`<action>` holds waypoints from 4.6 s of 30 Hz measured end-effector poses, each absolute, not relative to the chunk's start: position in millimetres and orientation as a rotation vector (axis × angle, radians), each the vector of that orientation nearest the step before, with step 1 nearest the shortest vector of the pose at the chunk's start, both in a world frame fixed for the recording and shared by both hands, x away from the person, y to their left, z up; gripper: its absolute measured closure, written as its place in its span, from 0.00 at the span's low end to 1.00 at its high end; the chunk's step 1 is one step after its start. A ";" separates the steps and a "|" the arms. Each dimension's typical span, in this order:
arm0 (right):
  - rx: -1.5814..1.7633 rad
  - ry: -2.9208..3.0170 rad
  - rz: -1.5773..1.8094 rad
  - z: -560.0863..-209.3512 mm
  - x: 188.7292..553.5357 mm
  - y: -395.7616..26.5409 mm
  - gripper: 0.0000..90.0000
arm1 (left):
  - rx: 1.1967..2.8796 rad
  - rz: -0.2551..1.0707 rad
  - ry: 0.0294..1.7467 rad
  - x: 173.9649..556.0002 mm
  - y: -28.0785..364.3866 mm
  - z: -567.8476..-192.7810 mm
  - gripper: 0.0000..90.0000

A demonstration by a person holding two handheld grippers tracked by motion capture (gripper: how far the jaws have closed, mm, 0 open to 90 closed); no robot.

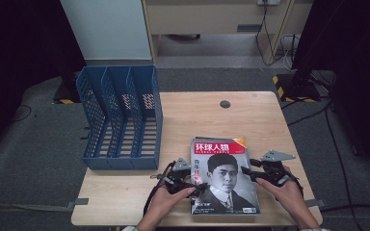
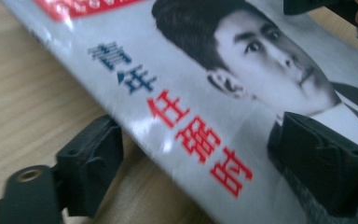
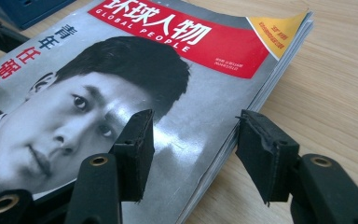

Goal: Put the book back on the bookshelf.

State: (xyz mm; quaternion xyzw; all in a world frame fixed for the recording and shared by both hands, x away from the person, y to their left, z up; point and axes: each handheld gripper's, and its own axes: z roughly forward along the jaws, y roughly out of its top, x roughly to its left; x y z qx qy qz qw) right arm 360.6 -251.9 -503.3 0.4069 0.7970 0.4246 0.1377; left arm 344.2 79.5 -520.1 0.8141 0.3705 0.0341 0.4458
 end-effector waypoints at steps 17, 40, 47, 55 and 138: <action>1.078 2.351 1.205 -506.6 359.6 -236.0 0.52 | 1.964 0.080 0.999 348.3 99.3 -506.8 0.55; 1.072 2.367 1.213 -506.8 373.5 -232.6 0.50 | 2.017 0.021 0.964 353.0 96.4 -493.4 0.56; 1.087 2.380 1.230 -506.3 378.1 -234.2 0.52 | 2.013 0.006 1.009 372.3 93.1 -482.6 0.53; 1.144 2.357 1.267 -507.0 390.5 -230.9 0.45 | 2.041 -0.062 1.047 403.8 87.2 -480.5 0.51; 1.463 2.058 0.911 -537.9 400.2 -290.7 0.21 | 1.913 0.035 0.990 428.9 106.1 -394.5 0.96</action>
